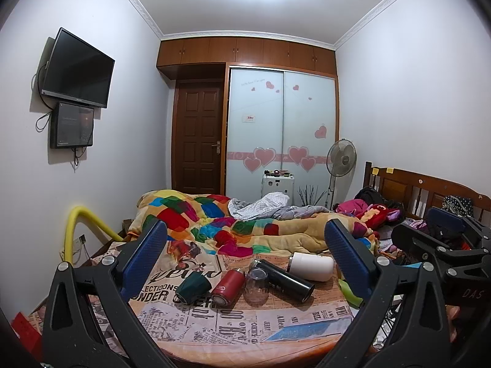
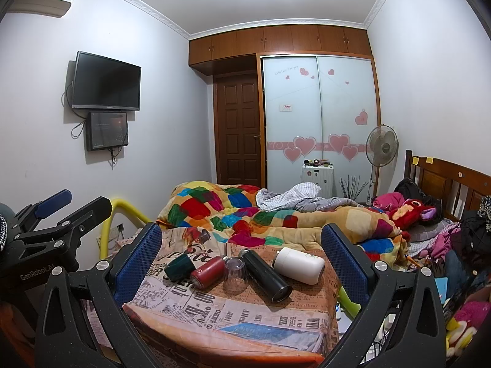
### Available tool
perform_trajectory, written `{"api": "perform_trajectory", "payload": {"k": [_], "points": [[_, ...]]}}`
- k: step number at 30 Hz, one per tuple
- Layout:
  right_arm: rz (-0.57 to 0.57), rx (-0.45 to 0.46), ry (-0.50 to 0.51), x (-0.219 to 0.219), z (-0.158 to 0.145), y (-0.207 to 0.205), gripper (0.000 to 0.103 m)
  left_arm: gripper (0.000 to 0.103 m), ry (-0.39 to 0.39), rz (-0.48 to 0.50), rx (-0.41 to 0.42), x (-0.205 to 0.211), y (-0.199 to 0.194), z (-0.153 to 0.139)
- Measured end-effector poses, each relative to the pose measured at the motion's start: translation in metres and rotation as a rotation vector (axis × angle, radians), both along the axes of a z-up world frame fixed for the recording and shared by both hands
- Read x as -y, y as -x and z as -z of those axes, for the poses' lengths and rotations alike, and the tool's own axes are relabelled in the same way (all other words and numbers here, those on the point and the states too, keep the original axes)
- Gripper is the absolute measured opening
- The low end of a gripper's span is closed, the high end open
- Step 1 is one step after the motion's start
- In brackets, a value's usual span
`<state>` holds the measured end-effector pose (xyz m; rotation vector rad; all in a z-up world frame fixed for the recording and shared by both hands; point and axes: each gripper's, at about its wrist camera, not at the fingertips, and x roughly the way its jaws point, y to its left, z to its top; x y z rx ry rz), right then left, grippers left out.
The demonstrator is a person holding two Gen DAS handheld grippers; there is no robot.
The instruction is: Flip cup upright
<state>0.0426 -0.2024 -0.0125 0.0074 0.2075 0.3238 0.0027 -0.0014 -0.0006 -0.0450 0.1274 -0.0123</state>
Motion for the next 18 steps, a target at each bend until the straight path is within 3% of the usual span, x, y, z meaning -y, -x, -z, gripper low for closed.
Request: {"api": "perform_trajectory", "payload": {"k": [18], "points": [[0.005, -0.012, 0.002, -0.0055, 0.0048, -0.0022, 0.103, 0.103, 0.006, 0.001, -0.007, -0.0008, 0.0004, 0.0012]]}}
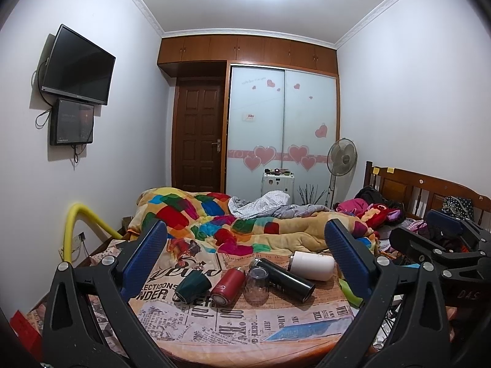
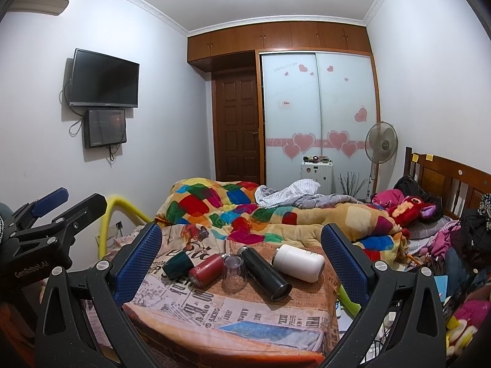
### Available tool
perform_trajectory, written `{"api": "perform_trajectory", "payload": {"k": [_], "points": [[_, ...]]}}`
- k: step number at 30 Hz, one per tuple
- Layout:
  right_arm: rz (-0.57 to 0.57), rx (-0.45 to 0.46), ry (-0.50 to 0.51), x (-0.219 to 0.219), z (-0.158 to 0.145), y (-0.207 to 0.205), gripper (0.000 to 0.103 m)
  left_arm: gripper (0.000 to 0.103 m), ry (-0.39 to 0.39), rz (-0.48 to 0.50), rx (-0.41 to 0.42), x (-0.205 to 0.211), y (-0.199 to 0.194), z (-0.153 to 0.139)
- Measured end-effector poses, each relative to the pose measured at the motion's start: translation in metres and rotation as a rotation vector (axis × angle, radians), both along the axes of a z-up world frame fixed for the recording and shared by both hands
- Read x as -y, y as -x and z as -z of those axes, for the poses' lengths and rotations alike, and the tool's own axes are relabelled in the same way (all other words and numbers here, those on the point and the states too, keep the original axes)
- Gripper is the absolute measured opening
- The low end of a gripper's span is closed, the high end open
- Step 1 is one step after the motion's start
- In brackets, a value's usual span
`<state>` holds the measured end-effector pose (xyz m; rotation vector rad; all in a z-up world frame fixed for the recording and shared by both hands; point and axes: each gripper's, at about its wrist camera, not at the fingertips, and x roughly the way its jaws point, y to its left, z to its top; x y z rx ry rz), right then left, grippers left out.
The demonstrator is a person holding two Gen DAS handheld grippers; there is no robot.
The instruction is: Flip cup upright
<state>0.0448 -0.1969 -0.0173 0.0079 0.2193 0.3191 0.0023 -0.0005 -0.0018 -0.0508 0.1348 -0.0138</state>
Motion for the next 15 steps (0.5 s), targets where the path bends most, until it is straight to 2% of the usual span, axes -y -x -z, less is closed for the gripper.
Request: {"api": "perform_trajectory", "payload": {"k": [10, 15], "points": [[0.004, -0.030, 0.009, 0.008, 0.011, -0.021, 0.103, 0.103, 0.004, -0.019, -0.028, -0.006, -0.016, 0.009], [0.007, -0.059, 0.017, 0.008, 0.019, -0.032, 0.103, 0.103, 0.017, -0.047, -0.085, -0.020, -0.041, 0.021]]}}
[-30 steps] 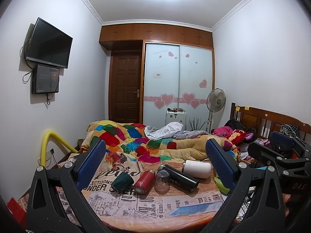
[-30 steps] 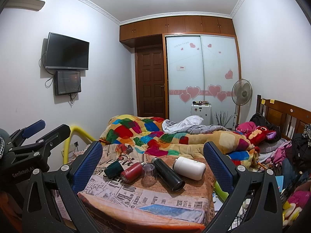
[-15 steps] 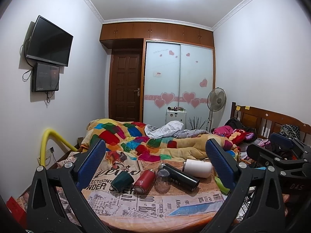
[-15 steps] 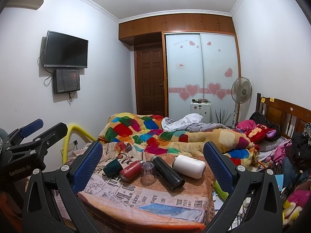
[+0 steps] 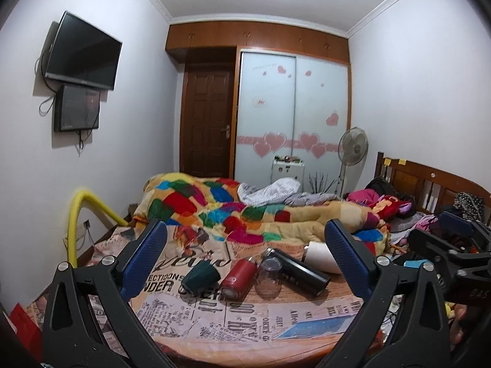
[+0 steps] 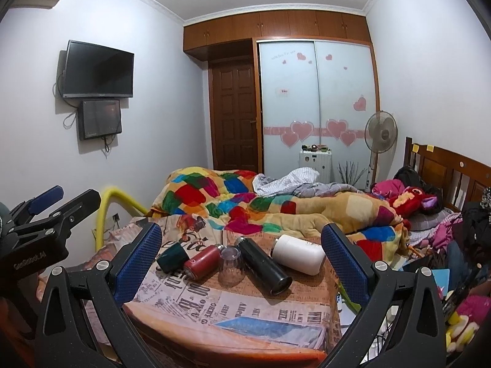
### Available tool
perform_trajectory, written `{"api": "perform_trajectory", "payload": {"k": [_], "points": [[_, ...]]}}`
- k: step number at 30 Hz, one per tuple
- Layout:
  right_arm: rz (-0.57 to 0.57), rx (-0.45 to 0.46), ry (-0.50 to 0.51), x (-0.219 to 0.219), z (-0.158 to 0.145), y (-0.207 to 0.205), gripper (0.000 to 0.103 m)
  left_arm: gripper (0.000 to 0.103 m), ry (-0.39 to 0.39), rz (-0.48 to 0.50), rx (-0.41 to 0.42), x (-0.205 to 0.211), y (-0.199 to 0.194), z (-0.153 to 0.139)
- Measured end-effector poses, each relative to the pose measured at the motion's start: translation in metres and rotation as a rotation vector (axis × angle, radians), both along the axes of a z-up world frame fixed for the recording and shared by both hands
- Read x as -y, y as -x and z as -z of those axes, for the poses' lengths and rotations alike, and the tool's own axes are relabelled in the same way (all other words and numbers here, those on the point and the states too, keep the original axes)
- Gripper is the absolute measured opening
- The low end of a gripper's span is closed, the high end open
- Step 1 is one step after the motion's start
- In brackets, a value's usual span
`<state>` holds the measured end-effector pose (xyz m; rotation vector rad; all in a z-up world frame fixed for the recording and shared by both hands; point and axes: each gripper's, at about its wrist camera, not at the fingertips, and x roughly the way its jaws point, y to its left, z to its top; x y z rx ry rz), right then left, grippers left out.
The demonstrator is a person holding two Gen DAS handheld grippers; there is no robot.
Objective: Flip cup upright
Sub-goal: 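Reach the left gripper to the dark green mug and grasp its body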
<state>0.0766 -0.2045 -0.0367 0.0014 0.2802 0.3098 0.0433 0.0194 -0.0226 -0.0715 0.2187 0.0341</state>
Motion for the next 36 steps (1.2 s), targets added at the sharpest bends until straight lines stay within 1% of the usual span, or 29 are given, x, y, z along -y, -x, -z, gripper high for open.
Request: {"api": "perform_trajectory", "payload": {"k": [4, 7, 13, 17, 18, 20, 21, 23, 24, 27, 28, 30, 33, 36], "points": [[0.010, -0.035, 0.009, -0.001, 0.010, -0.014, 0.103, 0.103, -0.004, -0.023, -0.081, -0.016, -0.030, 0.018], [0.018, -0.061, 0.013, -0.001, 0.016, -0.024, 0.103, 0.103, -0.014, -0.040, -0.164, -0.030, -0.059, 0.042], [0.039, -0.148, 0.026, -0.001, 0.039, -0.057, 0.103, 0.103, -0.054, -0.077, -0.387, -0.061, -0.132, 0.112], [0.055, -0.204, 0.037, -0.003, 0.053, -0.075, 0.103, 0.103, -0.050, -0.065, -0.538, -0.085, -0.182, 0.165], [0.060, -0.222, 0.040, -0.003, 0.057, -0.081, 0.103, 0.103, -0.047, -0.053, -0.561, -0.090, -0.192, 0.176], [0.069, -0.249, 0.048, -0.004, 0.064, -0.090, 0.103, 0.097, -0.036, -0.043, -0.609, -0.100, -0.213, 0.196], [0.073, -0.261, 0.052, -0.005, 0.067, -0.094, 0.103, 0.093, -0.022, -0.023, -0.631, -0.104, -0.222, 0.205], [0.080, -0.282, 0.060, -0.006, 0.073, -0.101, 0.103, 0.092, 0.016, 0.018, -0.670, -0.112, -0.239, 0.220], [0.082, -0.293, 0.064, -0.006, 0.076, -0.105, 0.103, 0.092, 0.037, 0.059, -0.692, -0.115, -0.248, 0.228], [0.082, -0.316, 0.073, -0.009, 0.083, -0.113, 0.103, 0.091, 0.052, 0.116, -0.739, -0.119, -0.265, 0.248], [0.081, -0.320, 0.071, -0.011, 0.084, -0.115, 0.103, 0.087, 0.048, 0.116, -0.751, -0.120, -0.268, 0.251], [0.072, -0.331, 0.065, -0.014, 0.084, -0.120, 0.103, 0.082, 0.061, 0.130, -0.775, -0.125, -0.277, 0.261], [0.067, -0.325, 0.076, -0.019, 0.087, -0.126, 0.103, 0.082, 0.084, 0.158, -0.771, -0.127, -0.284, 0.266], [0.065, -0.331, 0.096, -0.024, 0.092, -0.130, 0.103, 0.080, 0.079, 0.174, -0.752, -0.125, -0.288, 0.268]]}}
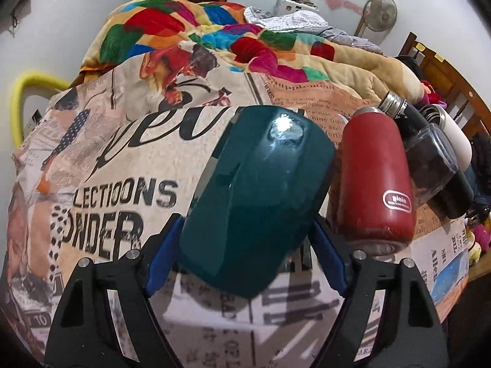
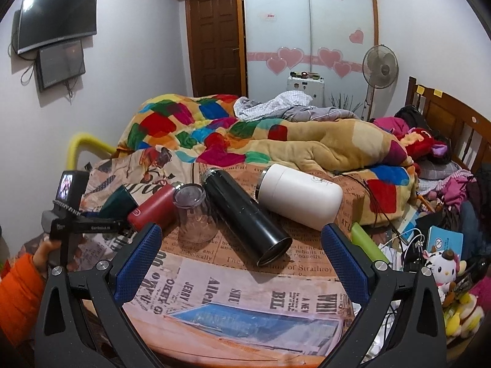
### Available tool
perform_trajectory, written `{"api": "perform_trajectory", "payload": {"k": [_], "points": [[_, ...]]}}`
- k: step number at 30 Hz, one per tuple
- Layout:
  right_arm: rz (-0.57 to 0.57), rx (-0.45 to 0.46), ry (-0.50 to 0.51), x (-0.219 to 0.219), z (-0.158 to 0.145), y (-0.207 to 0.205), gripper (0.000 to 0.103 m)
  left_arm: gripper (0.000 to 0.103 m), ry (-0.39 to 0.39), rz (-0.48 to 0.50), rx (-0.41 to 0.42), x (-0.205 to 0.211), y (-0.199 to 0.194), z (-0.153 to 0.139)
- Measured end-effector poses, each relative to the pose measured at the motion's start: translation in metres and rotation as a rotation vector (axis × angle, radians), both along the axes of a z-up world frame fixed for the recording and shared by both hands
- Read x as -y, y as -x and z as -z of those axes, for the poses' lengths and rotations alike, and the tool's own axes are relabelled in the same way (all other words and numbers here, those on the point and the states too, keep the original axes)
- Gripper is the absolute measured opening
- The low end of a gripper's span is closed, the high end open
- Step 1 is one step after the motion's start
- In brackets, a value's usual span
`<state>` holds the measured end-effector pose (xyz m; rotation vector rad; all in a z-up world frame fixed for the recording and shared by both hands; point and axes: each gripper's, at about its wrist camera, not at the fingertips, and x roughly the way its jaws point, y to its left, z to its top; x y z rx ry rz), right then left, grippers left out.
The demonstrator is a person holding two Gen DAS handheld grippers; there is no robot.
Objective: Flip cup upright
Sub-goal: 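Reach the left gripper to the dark green mug and grasp its body, then lift the green mug with the left gripper and rotate it upright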
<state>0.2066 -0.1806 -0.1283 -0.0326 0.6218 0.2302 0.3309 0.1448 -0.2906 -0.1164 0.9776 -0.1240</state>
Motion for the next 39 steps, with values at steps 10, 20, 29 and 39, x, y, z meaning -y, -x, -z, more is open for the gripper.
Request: {"api": "perform_trajectory", "payload": {"k": [10, 20, 29, 39], "points": [[-0.012, -0.032, 0.015, -0.003, 0.008, -0.002, 0.103, 0.067, -0.055, -0.045, 0.033, 0.003, -0.001, 0.000], [-0.026, -0.020, 0.016, -0.007, 0.002, 0.011, 0.103, 0.059, -0.092, -0.060, 0.088, 0.009, 0.042, -0.037], [-0.041, 0.011, 0.020, -0.009, -0.007, 0.028, 0.103, 0.025, -0.090, -0.021, 0.073, 0.017, 0.063, -0.055], [-0.037, 0.014, 0.015, -0.004, -0.006, 0.025, 0.103, 0.065, -0.135, -0.030, 0.083, 0.022, 0.060, -0.056]]}}
